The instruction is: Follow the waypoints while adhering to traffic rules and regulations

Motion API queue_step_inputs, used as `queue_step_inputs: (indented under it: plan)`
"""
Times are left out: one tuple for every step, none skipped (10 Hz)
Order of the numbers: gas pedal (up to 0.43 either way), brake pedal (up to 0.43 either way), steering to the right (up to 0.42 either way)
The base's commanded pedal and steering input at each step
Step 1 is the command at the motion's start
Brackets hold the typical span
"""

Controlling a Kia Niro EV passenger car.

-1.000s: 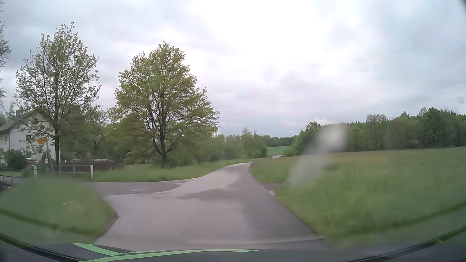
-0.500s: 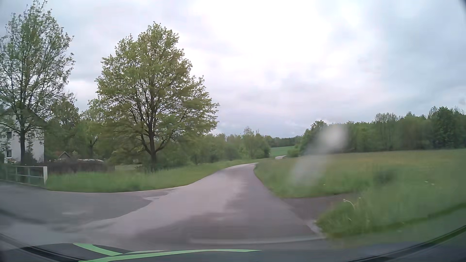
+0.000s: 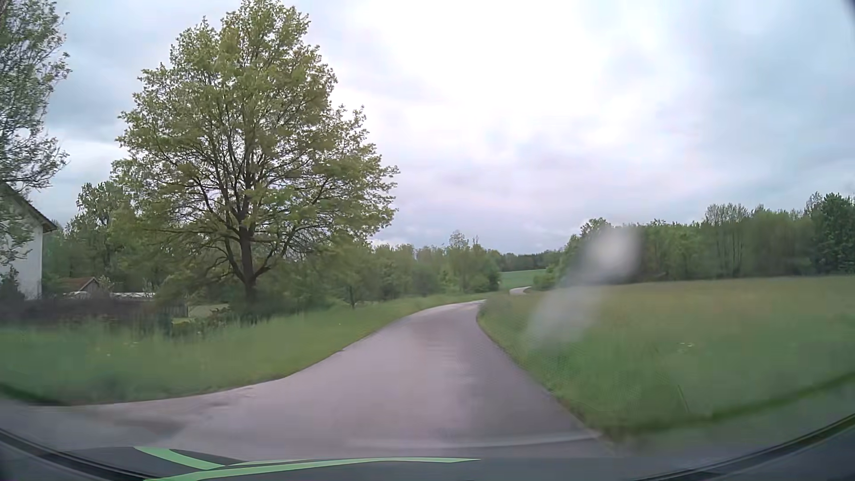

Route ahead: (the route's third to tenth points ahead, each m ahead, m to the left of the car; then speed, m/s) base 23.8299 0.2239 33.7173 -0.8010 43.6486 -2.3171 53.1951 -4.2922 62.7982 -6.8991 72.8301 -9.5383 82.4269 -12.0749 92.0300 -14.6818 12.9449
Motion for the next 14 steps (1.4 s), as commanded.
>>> queue_step_inputs:
  plan:
    - [0.268,0.0,0.003]
    - [0.268,0.0,0.006]
    - [0.26,0.0,0.007]
    - [0.24,0.0,0.007]
    - [0.24,0.0,0.008]
    - [0.228,0.0,0.01]
    - [0.228,0.0,0.014]
    - [0.22,0.0,0.018]
    - [0.197,0.0,0.022]
    - [0.197,0.0,0.024]
    - [0.197,0.0,0.024]
    - [0.197,0.0,0.024]
    - [0.197,0.0,0.023]
    - [0.197,0.0,0.023]
